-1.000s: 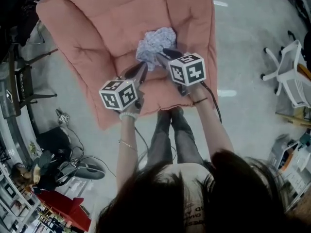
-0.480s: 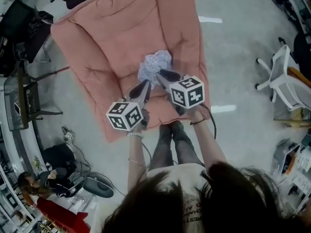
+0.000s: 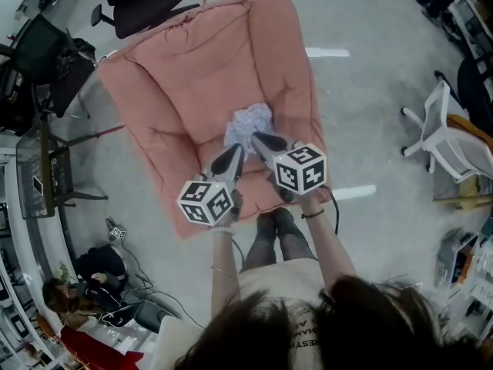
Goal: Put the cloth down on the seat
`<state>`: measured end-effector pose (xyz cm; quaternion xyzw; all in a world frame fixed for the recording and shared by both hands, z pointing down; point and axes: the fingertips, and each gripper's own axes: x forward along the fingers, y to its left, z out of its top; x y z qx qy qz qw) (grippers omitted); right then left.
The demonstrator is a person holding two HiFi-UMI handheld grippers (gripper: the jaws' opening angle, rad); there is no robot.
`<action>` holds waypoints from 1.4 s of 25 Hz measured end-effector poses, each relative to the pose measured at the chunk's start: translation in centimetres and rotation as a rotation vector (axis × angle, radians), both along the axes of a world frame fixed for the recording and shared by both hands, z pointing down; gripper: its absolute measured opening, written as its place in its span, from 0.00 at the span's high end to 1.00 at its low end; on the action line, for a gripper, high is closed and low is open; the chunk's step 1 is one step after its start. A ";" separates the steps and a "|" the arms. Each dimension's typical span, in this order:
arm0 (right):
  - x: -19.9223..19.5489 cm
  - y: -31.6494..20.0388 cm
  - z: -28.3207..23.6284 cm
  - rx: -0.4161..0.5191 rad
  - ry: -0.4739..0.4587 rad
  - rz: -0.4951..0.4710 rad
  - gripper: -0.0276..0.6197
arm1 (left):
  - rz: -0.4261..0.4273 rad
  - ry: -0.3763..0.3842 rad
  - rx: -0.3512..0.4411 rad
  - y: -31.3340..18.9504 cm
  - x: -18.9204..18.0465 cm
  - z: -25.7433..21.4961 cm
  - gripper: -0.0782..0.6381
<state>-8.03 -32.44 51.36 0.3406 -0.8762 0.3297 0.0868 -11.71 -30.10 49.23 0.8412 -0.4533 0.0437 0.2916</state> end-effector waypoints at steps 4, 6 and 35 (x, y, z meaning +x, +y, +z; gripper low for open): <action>-0.1 0.5 -2.2 0.024 -0.015 0.008 0.93 | 0.001 0.000 0.027 0.5 -0.2 -2.0 0.89; -0.1 0.7 -3.3 0.040 -0.018 0.005 0.94 | 0.003 -0.003 0.041 0.7 -0.3 -3.0 0.89; 0.3 3.5 -11.6 0.233 -0.007 -0.056 0.95 | 0.036 -0.045 0.212 3.2 0.5 -10.2 0.89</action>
